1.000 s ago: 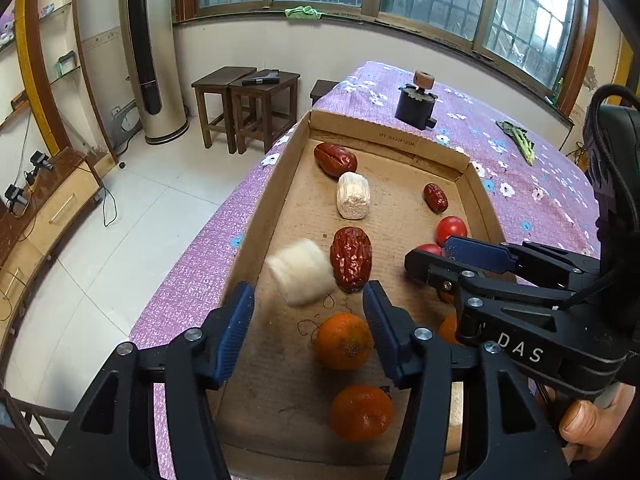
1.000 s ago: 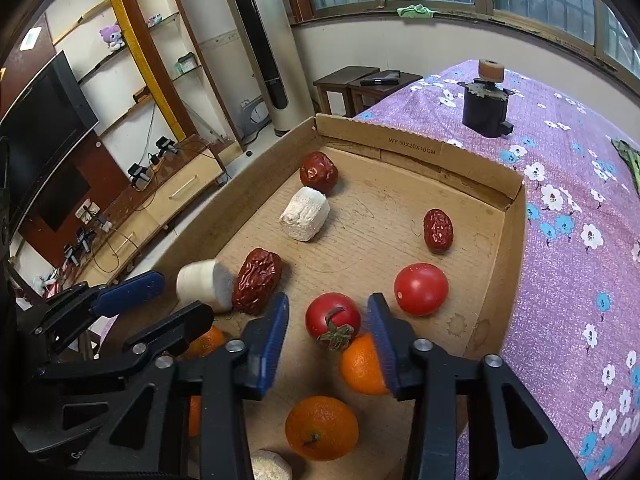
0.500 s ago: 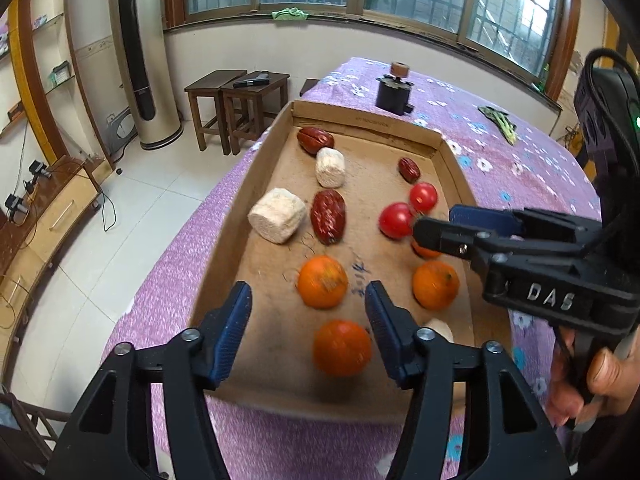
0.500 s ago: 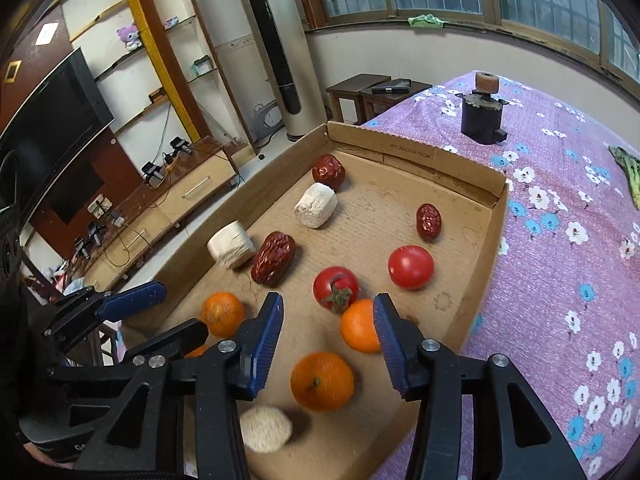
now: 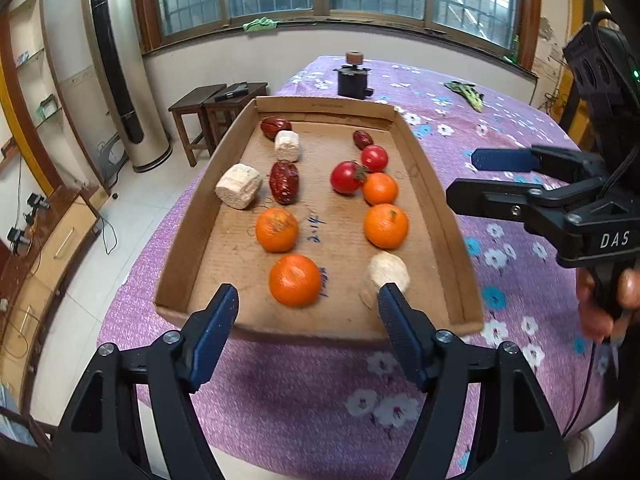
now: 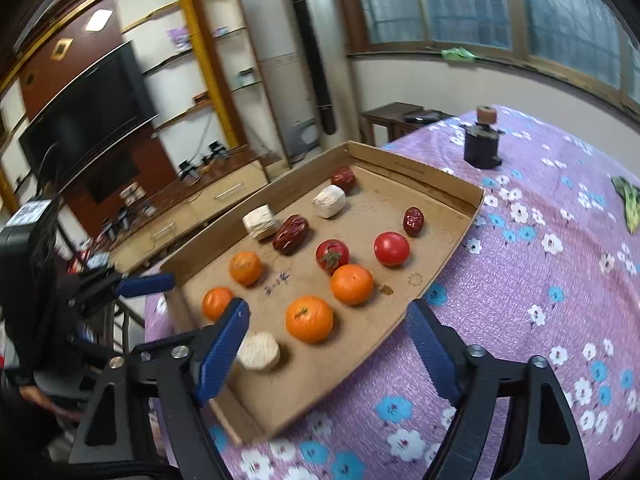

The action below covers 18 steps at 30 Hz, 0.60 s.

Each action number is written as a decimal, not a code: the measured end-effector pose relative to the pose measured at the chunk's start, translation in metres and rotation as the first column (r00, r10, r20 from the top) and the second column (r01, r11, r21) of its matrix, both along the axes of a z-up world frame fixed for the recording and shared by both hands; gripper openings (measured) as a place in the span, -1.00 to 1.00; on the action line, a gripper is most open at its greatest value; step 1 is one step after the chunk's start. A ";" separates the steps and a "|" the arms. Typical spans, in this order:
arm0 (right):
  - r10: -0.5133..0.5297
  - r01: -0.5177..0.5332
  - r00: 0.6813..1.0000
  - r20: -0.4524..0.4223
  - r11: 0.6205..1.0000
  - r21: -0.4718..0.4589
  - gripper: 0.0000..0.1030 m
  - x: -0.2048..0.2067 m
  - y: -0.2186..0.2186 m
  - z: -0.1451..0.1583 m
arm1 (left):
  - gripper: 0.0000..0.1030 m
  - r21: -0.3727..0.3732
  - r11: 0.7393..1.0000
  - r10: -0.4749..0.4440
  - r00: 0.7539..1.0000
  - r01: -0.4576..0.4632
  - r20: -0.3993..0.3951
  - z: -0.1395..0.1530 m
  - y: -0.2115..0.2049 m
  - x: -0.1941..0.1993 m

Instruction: Organize fruits

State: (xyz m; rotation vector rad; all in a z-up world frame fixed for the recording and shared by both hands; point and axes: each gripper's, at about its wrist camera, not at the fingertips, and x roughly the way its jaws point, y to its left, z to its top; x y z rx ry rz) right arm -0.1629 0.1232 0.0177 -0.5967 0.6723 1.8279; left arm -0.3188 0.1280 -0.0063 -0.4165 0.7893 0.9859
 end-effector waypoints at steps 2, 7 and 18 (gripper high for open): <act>0.037 -0.037 0.999 0.021 0.999 -0.006 0.70 0.001 -0.005 0.000 | 0.41 0.005 1.000 -0.011 1.000 0.011 -0.003 -0.001 -0.006 0.001; 0.110 -0.109 0.992 0.068 0.994 -0.022 0.70 0.001 -0.015 -0.004 | 0.41 0.015 1.000 -0.020 1.000 0.021 -0.019 -0.003 -0.016 0.003; 0.238 -0.235 0.950 0.200 0.971 -0.036 0.70 -0.022 -0.035 -0.021 | 0.43 0.035 0.999 -0.005 1.000 0.006 -0.008 0.003 -0.028 -0.001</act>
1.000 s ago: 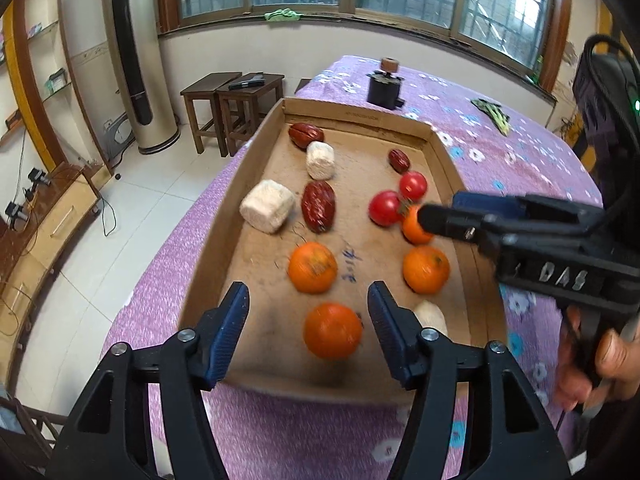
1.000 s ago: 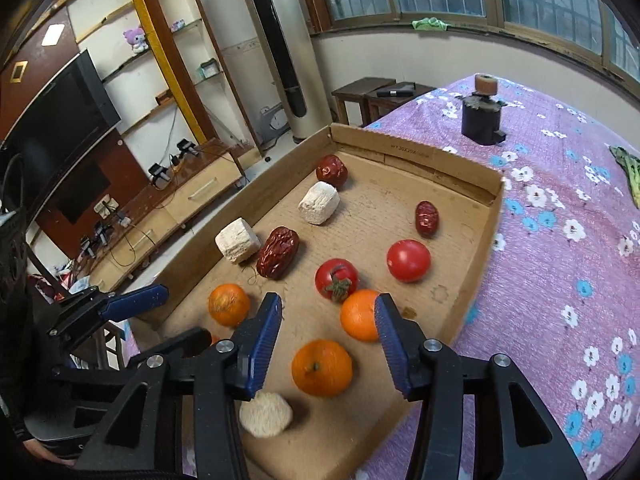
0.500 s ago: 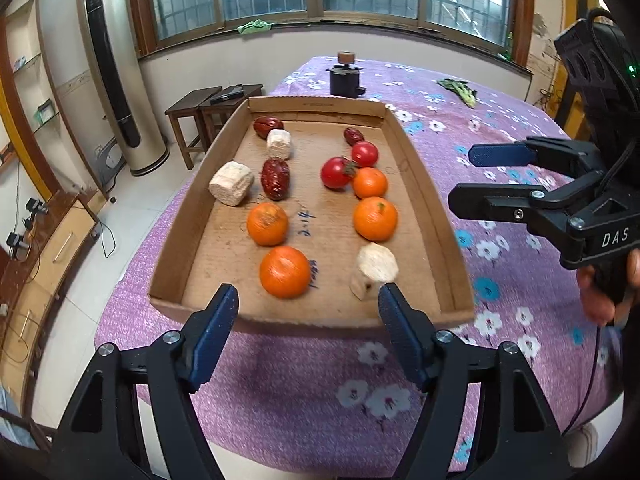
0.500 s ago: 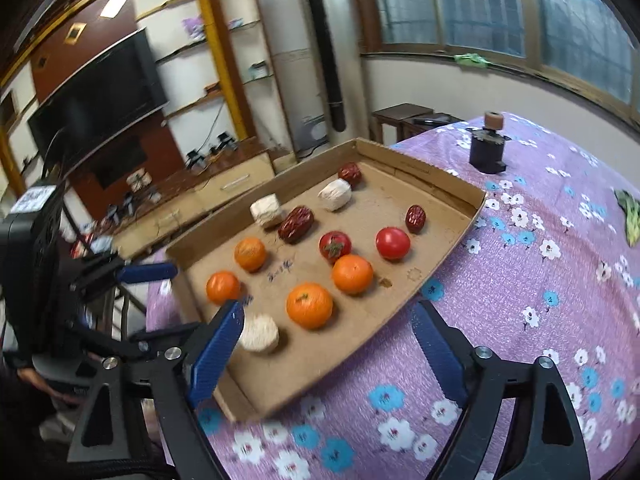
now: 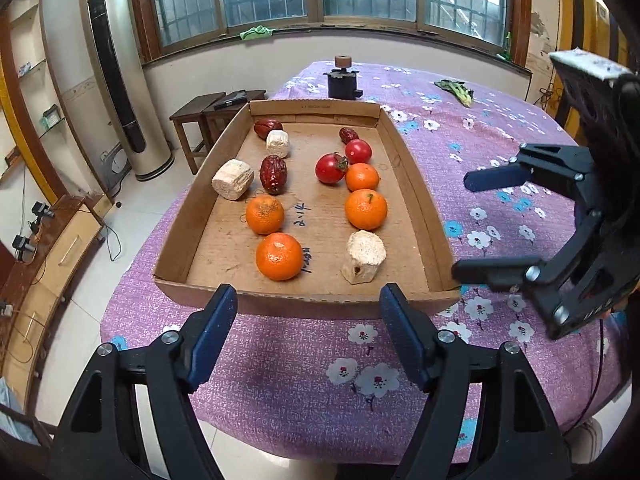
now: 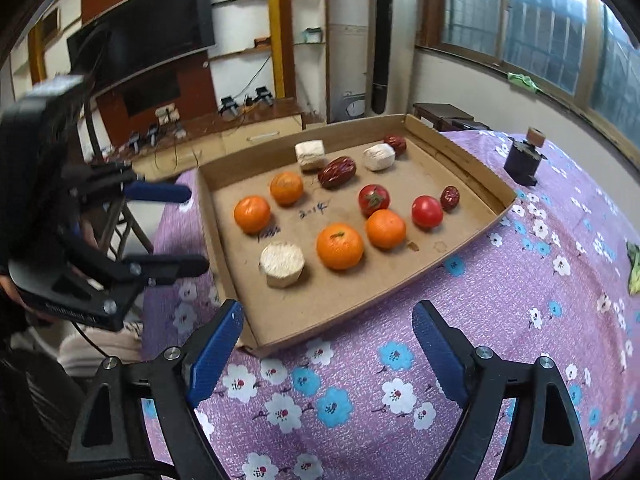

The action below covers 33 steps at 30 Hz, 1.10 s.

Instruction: Organize fruits

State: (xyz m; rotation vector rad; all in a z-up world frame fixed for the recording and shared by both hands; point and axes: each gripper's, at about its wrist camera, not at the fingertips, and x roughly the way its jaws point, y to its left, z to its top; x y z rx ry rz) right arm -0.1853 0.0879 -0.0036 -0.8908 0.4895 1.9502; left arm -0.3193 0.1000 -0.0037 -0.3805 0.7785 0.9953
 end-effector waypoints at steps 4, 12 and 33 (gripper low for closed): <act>0.026 -0.026 0.999 0.019 1.000 -0.004 0.70 -0.005 -0.003 -0.004 | 0.43 0.010 1.000 -0.001 1.000 0.001 0.000 0.003 -0.003 0.000; 0.055 -0.055 0.998 0.044 0.999 -0.002 0.70 -0.011 -0.011 -0.004 | 0.43 0.031 1.000 0.004 1.000 -0.004 0.021 0.009 -0.010 -0.004; 0.052 -0.052 0.998 0.032 0.999 -0.003 0.70 -0.008 -0.014 -0.005 | 0.43 0.047 0.998 0.033 0.997 -0.037 0.073 0.014 -0.006 -0.013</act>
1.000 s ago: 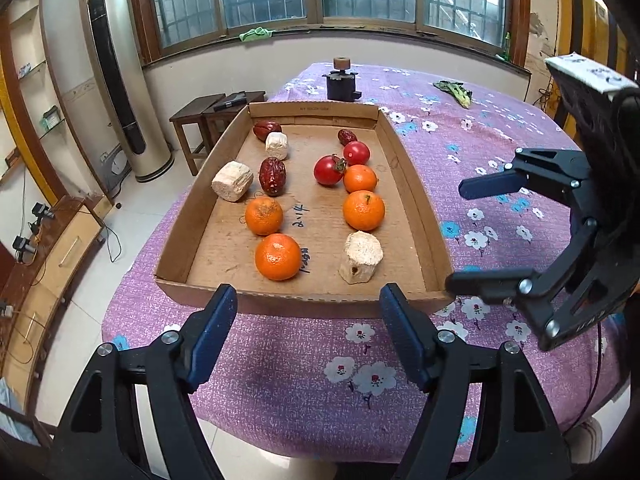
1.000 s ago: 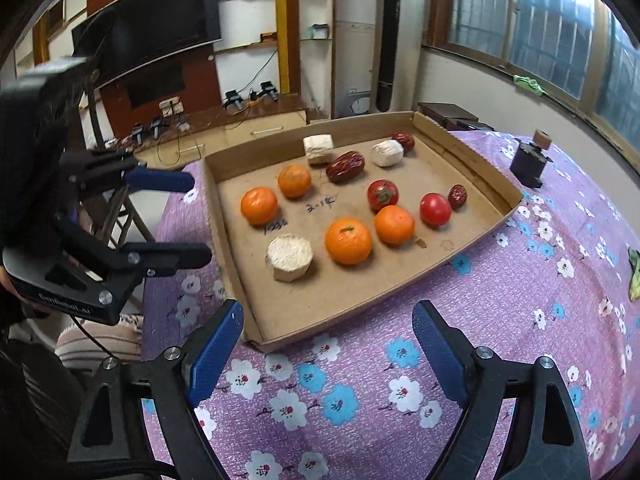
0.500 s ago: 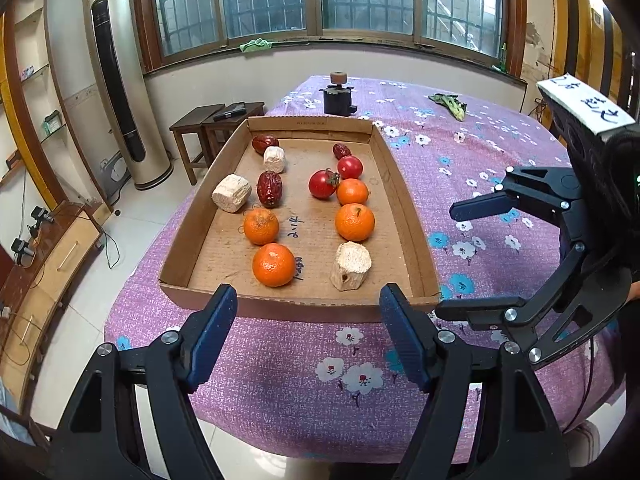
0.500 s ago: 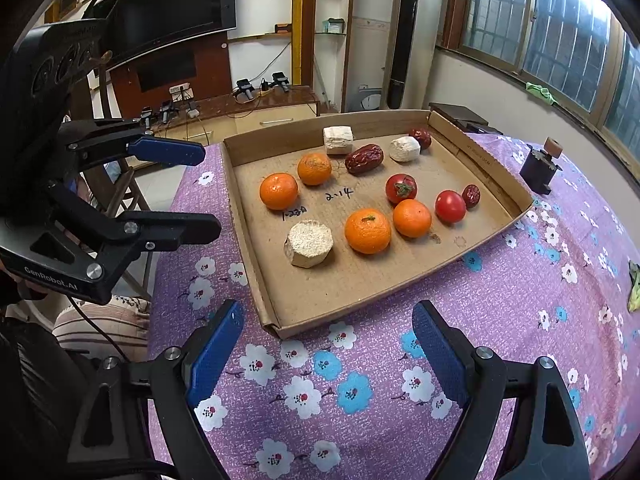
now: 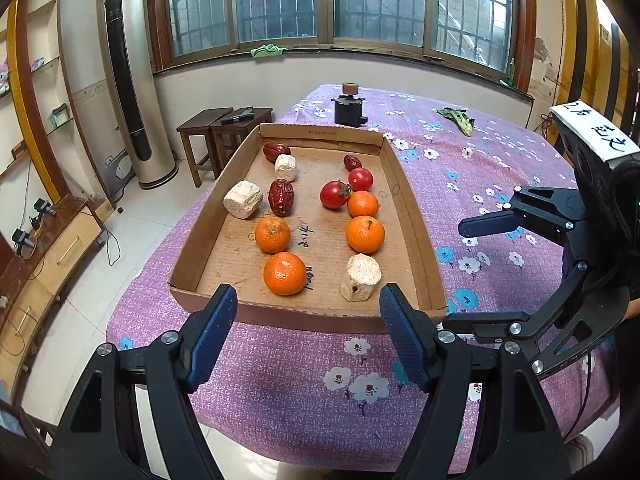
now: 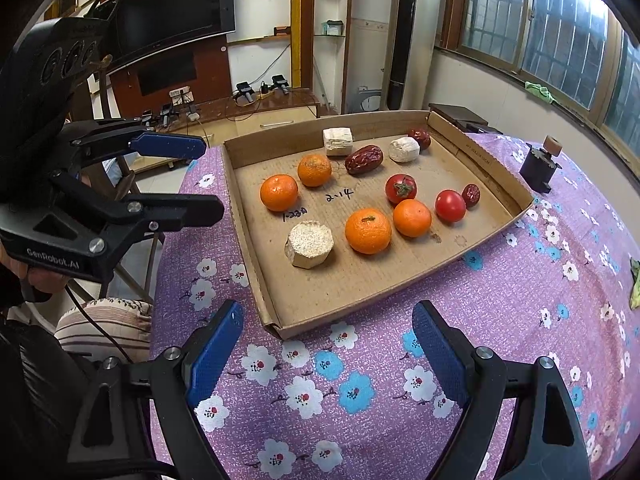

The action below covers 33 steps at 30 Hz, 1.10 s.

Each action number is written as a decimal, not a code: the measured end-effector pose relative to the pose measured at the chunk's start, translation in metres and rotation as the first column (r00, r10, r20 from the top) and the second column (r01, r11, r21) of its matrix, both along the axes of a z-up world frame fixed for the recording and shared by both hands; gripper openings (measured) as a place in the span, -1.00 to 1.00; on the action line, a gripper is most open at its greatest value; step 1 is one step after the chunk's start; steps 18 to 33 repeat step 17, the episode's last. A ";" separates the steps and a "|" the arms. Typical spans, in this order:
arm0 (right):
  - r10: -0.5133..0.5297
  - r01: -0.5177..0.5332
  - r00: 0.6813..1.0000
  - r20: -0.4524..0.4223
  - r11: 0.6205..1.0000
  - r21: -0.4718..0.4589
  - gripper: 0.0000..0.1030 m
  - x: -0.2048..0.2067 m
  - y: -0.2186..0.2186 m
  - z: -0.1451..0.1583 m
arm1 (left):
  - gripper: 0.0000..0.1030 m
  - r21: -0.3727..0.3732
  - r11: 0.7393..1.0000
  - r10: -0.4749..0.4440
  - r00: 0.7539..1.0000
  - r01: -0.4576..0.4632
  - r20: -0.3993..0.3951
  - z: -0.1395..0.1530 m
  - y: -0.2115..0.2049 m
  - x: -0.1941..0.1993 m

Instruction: Organize fruits

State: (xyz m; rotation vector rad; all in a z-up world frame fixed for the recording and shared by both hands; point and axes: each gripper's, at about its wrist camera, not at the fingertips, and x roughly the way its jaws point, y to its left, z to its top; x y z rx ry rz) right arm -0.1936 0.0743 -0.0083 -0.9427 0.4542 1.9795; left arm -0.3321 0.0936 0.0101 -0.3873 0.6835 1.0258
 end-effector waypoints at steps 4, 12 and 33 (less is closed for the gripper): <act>0.002 -0.002 1.000 0.000 1.000 -0.001 0.70 0.000 0.001 0.000 | 0.43 0.003 1.000 0.001 1.000 -0.001 0.001 0.000 0.000 0.000; 0.012 -0.012 1.000 0.003 1.000 -0.004 0.70 -0.002 0.003 -0.001 | 0.43 0.006 1.000 -0.008 1.000 0.008 -0.009 -0.001 -0.001 0.001; 0.012 -0.012 1.000 0.002 1.000 -0.001 0.70 -0.003 0.002 0.000 | 0.43 0.007 1.000 -0.013 1.000 0.013 -0.011 0.000 -0.001 0.002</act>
